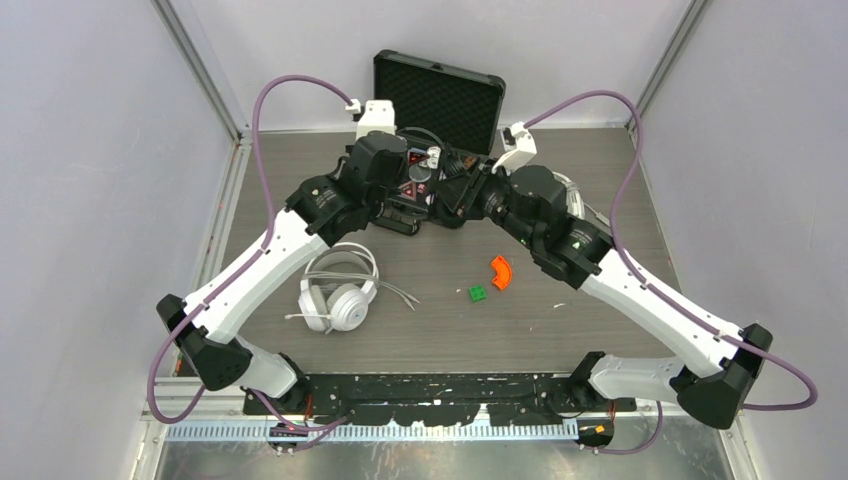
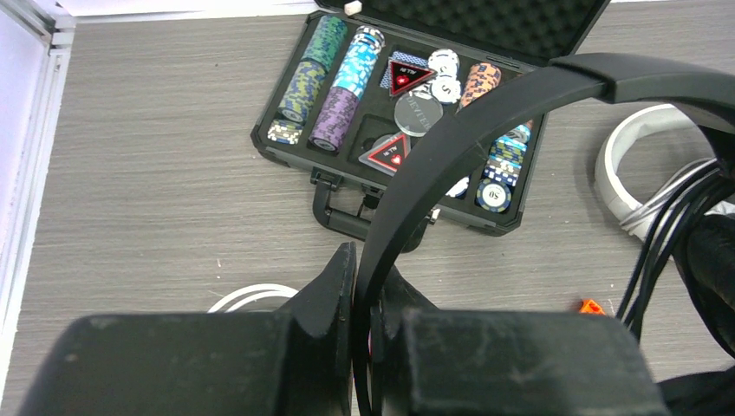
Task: Wrap the headphones
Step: Wrap the headphones cable around the headphones, then place the headphones at the center of the board.
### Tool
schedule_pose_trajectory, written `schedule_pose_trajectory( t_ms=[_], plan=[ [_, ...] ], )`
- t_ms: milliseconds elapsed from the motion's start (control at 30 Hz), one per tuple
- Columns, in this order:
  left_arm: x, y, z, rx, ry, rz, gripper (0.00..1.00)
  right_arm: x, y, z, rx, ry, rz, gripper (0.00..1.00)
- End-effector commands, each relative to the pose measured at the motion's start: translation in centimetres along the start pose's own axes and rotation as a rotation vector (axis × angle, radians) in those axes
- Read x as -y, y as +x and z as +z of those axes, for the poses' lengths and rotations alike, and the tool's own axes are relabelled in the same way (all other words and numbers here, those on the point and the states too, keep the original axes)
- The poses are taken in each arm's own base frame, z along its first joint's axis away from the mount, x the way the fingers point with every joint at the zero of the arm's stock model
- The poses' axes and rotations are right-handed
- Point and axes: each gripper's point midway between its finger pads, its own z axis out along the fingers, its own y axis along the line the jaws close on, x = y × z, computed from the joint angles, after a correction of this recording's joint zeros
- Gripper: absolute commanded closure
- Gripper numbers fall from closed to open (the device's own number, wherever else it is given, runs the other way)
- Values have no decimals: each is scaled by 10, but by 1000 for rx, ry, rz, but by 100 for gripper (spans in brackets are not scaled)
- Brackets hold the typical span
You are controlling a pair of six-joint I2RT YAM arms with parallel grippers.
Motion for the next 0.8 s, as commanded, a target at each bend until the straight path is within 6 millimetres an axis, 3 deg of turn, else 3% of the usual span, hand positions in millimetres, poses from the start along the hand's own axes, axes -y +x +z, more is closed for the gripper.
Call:
schedule_pose_trajectory(
  t_ms=[0, 200, 500, 667, 767],
  plan=[
    [-1, -41, -11, 101, 25, -133, 100, -1, -25, -27, 55, 19, -37, 72],
    [0, -36, -7, 83, 28, -122, 100, -2, -30, -52, 25, 26, -85, 67],
    [18, -26, -1, 48, 101, -109, 100, -16, -42, -85, 46, -53, -100, 67],
    [21, -16, 0, 29, 127, -101, 100, -15, -49, -88, 70, -34, -99, 66],
    [22, -12, 0, 25, 132, -106, 100, -19, -48, -79, 68, -46, -65, 66]
  ],
)
